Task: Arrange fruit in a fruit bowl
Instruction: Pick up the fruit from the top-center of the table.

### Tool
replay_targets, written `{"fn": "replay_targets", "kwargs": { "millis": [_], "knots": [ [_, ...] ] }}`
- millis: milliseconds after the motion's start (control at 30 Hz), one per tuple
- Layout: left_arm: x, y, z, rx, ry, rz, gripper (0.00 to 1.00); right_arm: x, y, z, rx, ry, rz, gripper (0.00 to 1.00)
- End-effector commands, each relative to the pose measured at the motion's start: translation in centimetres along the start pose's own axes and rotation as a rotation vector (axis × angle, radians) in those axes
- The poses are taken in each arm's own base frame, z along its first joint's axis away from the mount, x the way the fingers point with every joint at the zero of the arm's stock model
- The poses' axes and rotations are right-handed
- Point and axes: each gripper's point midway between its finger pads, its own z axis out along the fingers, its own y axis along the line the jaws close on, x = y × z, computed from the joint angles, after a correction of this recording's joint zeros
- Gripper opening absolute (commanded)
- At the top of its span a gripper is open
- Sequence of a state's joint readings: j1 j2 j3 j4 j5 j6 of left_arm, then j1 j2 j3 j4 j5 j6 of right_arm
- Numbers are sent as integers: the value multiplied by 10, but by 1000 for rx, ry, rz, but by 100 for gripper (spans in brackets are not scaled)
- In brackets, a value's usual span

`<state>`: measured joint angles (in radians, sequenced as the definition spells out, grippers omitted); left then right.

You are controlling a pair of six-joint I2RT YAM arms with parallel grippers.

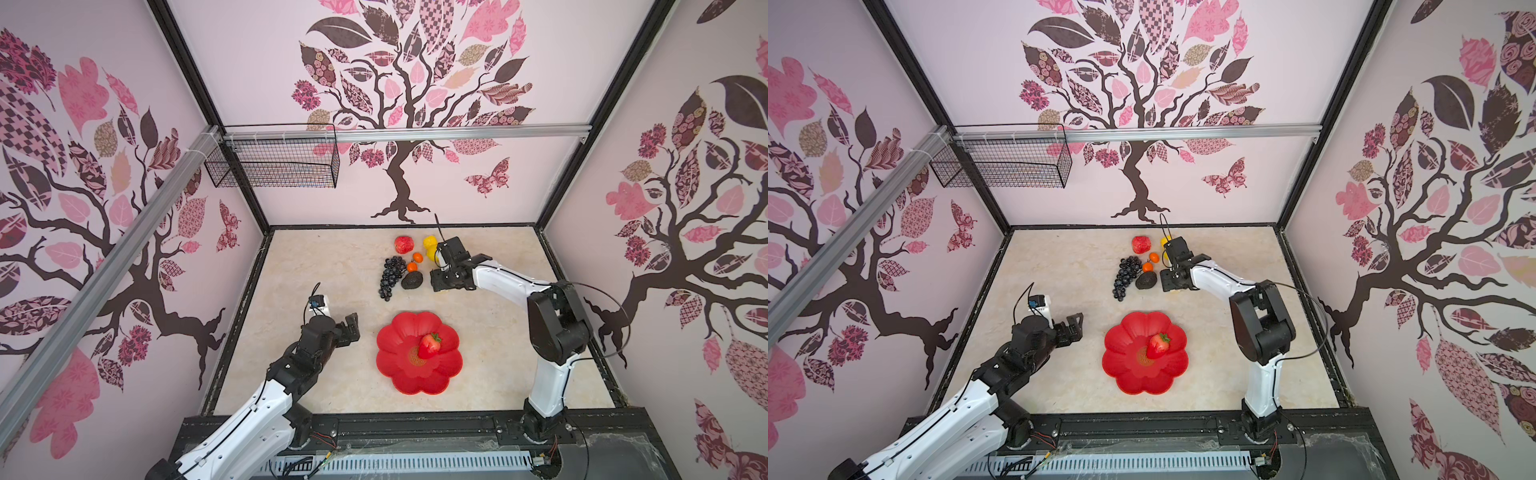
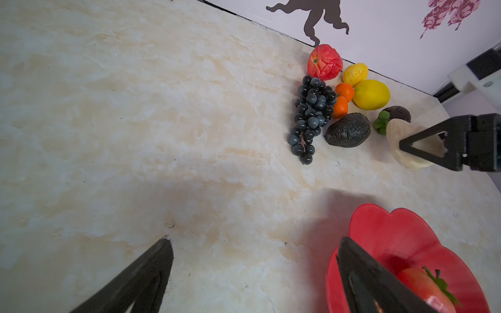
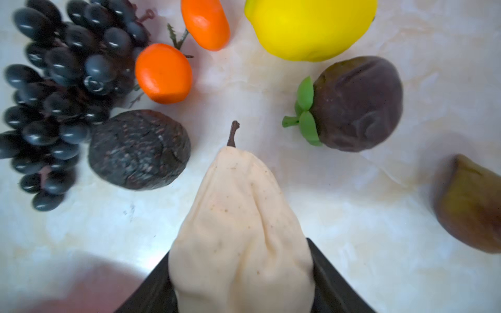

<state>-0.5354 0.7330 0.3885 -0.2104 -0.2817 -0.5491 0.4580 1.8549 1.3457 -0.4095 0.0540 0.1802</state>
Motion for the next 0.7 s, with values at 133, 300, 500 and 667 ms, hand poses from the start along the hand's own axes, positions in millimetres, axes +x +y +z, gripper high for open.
{"fn": "replay_targets", "kwargs": {
  "millis": [133, 300, 500, 667],
  "knots": [
    [5, -1, 2, 20, 2, 1, 98, 5, 19, -47, -71, -124, 16, 62],
    [6, -8, 4, 47, 27, -26, 98, 21, 35, -64, -108, -169, 1, 61],
    [2, -29, 5, 95, 105, -69, 98, 33, 54, -82, -221, -216, 38, 58],
    [-10, -62, 2, 226, 143, -149, 98, 39, 83, -107, -347, -303, 34, 57]
  ]
}}
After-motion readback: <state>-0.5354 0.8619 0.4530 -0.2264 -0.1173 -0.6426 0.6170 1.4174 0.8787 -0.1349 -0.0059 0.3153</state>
